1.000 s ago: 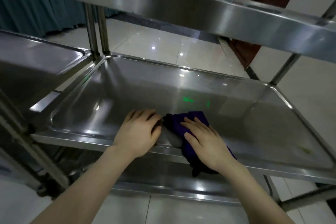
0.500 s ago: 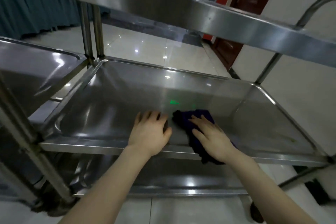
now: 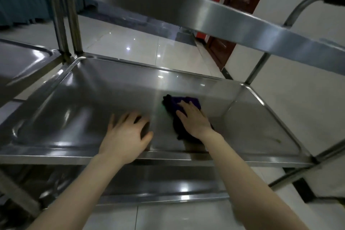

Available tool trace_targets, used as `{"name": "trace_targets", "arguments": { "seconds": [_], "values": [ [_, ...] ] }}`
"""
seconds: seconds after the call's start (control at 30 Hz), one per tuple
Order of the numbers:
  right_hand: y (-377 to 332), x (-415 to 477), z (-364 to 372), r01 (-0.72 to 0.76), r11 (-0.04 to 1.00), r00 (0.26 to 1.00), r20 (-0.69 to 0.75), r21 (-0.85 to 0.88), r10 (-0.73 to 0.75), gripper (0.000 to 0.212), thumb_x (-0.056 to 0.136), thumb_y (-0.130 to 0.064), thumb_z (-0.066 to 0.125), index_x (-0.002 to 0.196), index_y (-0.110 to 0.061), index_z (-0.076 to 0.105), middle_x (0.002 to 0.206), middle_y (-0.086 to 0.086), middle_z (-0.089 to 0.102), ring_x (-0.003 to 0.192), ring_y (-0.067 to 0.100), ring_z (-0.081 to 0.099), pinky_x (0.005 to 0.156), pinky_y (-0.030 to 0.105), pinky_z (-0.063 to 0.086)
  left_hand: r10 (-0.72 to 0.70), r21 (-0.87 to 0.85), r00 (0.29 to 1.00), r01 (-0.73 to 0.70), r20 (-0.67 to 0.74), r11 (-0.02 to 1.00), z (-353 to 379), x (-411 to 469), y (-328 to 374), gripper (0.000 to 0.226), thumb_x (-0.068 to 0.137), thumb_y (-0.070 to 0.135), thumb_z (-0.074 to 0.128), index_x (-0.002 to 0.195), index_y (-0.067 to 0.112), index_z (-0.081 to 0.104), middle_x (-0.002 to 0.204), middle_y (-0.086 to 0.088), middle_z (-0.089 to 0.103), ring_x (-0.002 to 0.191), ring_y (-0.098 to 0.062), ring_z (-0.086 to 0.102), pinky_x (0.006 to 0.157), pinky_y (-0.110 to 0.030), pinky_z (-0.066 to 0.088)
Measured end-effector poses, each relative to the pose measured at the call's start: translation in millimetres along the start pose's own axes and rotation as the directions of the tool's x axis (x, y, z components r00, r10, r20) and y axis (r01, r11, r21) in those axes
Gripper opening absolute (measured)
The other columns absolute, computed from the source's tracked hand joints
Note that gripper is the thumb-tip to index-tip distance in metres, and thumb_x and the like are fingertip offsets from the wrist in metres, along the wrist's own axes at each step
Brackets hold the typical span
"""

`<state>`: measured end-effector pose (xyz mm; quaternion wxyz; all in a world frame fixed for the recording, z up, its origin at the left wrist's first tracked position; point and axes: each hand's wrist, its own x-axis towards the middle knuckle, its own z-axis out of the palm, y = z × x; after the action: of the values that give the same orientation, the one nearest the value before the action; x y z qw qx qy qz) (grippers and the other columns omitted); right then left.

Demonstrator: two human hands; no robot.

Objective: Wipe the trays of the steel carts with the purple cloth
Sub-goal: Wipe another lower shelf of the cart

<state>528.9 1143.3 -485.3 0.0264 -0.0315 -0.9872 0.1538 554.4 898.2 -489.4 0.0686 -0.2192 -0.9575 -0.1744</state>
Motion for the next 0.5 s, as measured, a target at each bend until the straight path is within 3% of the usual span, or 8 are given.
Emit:
{"name": "trace_targets", "arguments": {
  "seconds": [0.13,0.23,0.33,0.4,0.5],
  "values": [
    [12.3,-87.7,-6.5,0.222,0.974,0.975,0.003,-0.039,-0.222,0.05,0.102,-0.048,0.033,0.149,-0.03,0.034,0.158,-0.012,0.027,0.148,0.011,0.014,0.117,0.035,0.014,-0.021,0.01,1.0,0.021,-0.004,1.0,-5.8,-1.8,6.6,0.058,0.083,0.062,0.031,0.126,0.033,0.058,0.134,0.006,0.051,0.123,-0.024,0.047,0.112,-0.05,0.025],
    [24.3,-96.9,-11.4,0.302,0.953,0.953,0.034,-0.025,-0.302,0.05,0.101,-0.05,0.03,0.148,-0.034,0.033,0.158,-0.016,0.025,0.147,0.008,0.011,0.116,0.032,0.012,-0.04,0.06,0.998,0.042,-0.041,0.997,-7.6,-3.0,14.9,0.072,0.075,0.066,0.02,0.122,0.031,0.063,0.131,0.005,0.056,0.119,-0.025,0.052,0.111,-0.05,0.025],
    [39.1,-49.3,-18.2,0.243,0.97,0.967,0.083,-0.009,-0.241,0.05,0.103,-0.048,0.03,0.151,-0.033,0.028,0.16,-0.017,0.018,0.148,0.007,0.007,0.119,0.034,0.008,-0.073,0.128,0.997,0.069,0.023,0.989,-12.8,-3.7,22.2,0.079,0.074,0.068,0.012,0.128,0.033,0.058,0.138,0.007,0.052,0.125,-0.023,0.048,0.114,-0.046,0.021],
    [50.3,-10.2,-28.1,0.11,0.994,0.991,0.078,-0.017,-0.108,0.052,0.104,-0.045,0.028,0.153,-0.028,0.026,0.161,-0.013,0.016,0.149,0.009,0.006,0.12,0.037,0.006,-0.098,0.167,0.993,0.086,0.066,0.982,-16.2,-1.9,27.2,0.083,0.074,0.068,0.008,0.132,0.032,0.055,0.142,0.005,0.049,0.128,-0.022,0.047,0.115,-0.045,0.019],
    [62.6,19.7,-35.7,0.01,1.0,1.0,0.024,0.027,-0.01,0.051,0.104,-0.041,0.029,0.152,-0.022,0.029,0.161,-0.008,0.02,0.149,0.013,0.007,0.12,0.042,0.006,-0.152,0.238,0.978,0.116,0.14,0.964,-14.7,4.7,38.0,0.064,0.089,0.066,0.024,0.134,0.03,0.052,0.143,0.002,0.047,0.127,-0.022,0.048,0.113,-0.042,0.026]
  ]
}}
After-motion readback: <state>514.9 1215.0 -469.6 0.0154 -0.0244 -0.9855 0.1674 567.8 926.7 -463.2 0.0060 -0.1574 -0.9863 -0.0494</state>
